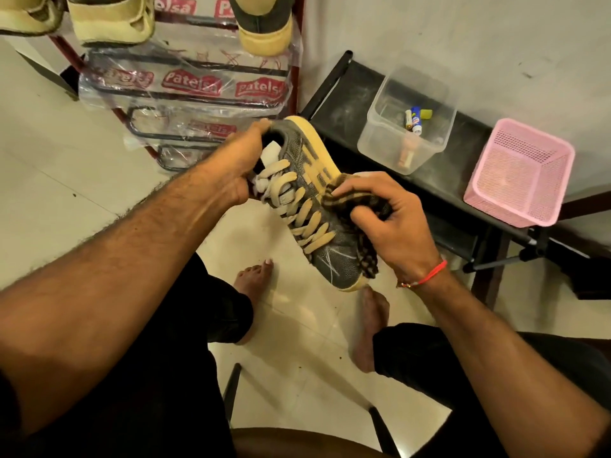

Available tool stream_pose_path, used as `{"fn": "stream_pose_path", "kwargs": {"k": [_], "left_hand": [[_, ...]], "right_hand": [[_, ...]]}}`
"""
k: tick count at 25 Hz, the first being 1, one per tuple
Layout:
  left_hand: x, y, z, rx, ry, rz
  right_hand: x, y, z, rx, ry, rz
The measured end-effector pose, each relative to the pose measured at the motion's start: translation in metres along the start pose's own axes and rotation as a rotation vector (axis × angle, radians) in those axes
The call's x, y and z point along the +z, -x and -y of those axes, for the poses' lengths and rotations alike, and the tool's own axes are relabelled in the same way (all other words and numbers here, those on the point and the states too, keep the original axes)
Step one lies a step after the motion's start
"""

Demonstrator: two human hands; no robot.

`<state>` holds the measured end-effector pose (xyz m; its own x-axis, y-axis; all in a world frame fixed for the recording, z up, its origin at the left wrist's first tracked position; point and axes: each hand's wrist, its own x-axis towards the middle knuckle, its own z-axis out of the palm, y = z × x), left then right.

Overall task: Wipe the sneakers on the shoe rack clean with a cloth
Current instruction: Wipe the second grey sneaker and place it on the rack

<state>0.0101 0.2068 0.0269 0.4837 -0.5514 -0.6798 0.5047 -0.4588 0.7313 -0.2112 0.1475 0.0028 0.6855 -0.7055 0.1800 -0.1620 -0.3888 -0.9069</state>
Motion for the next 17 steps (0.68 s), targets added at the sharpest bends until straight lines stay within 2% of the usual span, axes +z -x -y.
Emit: {"fn": "stream_pose_path", "kwargs": {"k": [1,4,8,11,13,15,17], "left_hand": [[0.003,0.003,0.001,0.017,-0.088,0.051],[0.013,0.019,0.003,0.204,-0.55,0.248],[0.006,0.022,0.005,0.475,-1.134,0.445],[0.012,0.02,0.006,0.75,-1.29,0.355],[0.018,0.024,0.009,0.903,-1.389,0.214],[0.02,0.024,0.012,0.921,-1.525,0.058],[0.016,0.018,0.011,0.917,-1.62,-0.081]], "right_hand": [[0.0,-0.003,-0.001,0.093,-0.123,-0.067],[-0.004,-0.006,-0.005,0.313,-0.376,-0.216],[-0.026,-0.016,-0.012,0.425,-0.477,-0.351],[-0.029,-0.022,-0.016,0.365,-0.331,-0.336],[-0.033,-0.023,-0.015,0.264,-0.072,-0.323],[-0.037,-0.022,-0.009,0.099,0.208,-0.305],[-0.035,-0.016,-0.002,-0.026,0.364,-0.281]]}}
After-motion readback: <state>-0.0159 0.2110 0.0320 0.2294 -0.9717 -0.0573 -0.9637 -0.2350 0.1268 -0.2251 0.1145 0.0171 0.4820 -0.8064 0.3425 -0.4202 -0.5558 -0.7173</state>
